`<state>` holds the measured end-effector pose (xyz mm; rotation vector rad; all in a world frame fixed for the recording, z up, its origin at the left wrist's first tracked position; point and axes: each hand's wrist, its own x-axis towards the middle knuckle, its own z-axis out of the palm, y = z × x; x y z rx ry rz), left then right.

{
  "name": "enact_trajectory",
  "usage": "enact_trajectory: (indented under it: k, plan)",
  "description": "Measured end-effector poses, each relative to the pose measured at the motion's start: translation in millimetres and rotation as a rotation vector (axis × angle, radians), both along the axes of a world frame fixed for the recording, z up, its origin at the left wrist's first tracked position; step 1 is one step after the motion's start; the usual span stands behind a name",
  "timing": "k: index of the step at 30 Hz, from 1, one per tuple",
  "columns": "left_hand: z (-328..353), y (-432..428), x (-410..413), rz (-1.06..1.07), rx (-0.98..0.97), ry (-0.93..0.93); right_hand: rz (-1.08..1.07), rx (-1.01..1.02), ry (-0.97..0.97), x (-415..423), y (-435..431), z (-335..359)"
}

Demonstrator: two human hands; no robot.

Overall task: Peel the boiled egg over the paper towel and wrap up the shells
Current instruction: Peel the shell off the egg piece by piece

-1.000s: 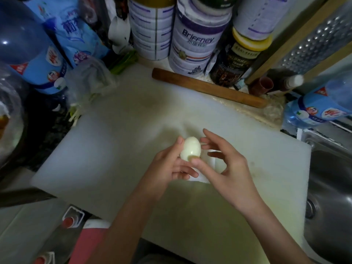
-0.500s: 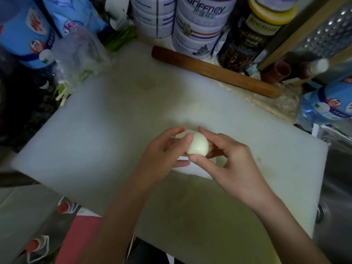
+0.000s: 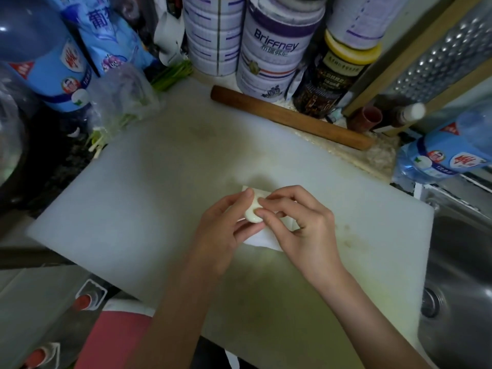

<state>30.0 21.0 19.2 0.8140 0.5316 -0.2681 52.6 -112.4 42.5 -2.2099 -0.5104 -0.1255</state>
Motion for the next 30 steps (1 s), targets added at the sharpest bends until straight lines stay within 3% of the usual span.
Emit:
enact_trajectory:
  k: [5,9,13,16,21,24,27,30]
  plan:
    - [-1,-2,0,0.033,0.023,0.033,-0.018,0.044,0.042,0,1,1]
    - [0,-4,4,0.049,0.019,0.057,-0.037,0.036,-0.049,0,1,1]
    - [2,-9,9,0.066,-0.057,0.125,-0.023,-0.108,-0.238,2,1,0]
    - [2,-12,11,0.084,-0.088,0.184,0.007,-0.196,-0.261,4,-2,1]
    - [1,-15,12,0.093,-0.075,0.21,0.135,-0.33,-0.125,10,-10,10]
    - [2,-16,15,0.11,-0.075,0.211,0.174,-0.276,-0.026,12,-15,13]
    - [7,-15,18,0.13,-0.099,0.224,0.067,-0.08,0.107,16,-22,10]
    - [8,-11,15,0.186,-0.135,0.256,-0.087,-0.051,0.212,23,-27,-2]
